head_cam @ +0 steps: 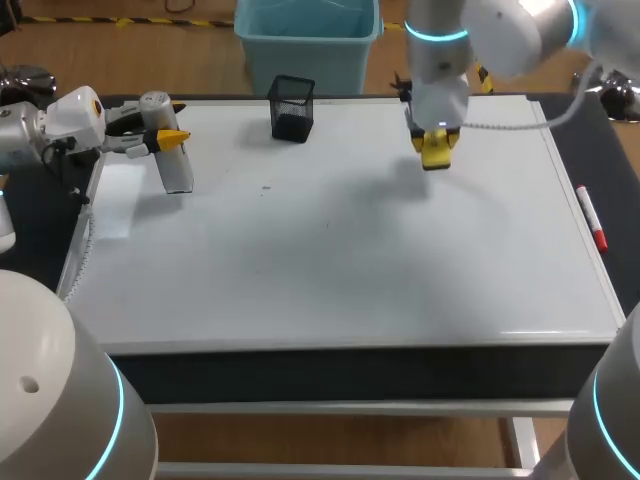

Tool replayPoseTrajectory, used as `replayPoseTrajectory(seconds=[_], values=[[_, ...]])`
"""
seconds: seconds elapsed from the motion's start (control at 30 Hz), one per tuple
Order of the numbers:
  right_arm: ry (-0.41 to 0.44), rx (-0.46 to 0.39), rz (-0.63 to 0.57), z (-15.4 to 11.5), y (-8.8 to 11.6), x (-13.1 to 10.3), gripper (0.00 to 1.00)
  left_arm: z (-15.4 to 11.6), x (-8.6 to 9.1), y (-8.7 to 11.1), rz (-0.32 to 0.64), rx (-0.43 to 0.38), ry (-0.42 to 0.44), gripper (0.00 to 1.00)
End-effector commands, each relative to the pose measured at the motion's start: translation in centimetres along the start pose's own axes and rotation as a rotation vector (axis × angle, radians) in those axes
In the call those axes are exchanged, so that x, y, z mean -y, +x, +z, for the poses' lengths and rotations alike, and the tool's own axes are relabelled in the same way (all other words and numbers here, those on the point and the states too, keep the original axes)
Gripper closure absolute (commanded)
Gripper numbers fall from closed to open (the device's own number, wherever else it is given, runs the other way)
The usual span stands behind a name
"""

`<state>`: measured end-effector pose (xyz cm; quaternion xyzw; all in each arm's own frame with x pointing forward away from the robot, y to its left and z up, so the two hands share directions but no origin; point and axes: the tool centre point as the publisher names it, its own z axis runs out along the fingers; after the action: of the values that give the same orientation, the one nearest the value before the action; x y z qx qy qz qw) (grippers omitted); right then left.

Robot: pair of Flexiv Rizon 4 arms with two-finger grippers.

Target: Pick up the inspection probe, press it on each red-marked spot on the whiteboard one by one, put down the probe, pick up the eraser, and wipe off all the red marks.

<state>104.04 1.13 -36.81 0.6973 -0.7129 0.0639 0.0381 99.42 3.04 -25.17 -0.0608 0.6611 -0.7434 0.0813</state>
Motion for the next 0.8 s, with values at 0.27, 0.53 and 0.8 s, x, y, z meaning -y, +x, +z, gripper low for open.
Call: replayPoseTrajectory(seconds=[0.27,0.53,0.8], values=[[-0.152,0.065,-0.006,1.0,-0.7,8.3,1.0,0.0,0.1,0.0,0.001,0.0,0.001,1.0],[-0.17,0.093,-0.074,1.8,-2.1,10.0,1.0,0.0,0.1,0.0,0.001,0.0,0.001,1.0],[-0.177,0.089,-0.083,2.5,-2.8,12.0,1.0,0.0,0.1,0.0,0.001,0.0,0.001,1.0]])
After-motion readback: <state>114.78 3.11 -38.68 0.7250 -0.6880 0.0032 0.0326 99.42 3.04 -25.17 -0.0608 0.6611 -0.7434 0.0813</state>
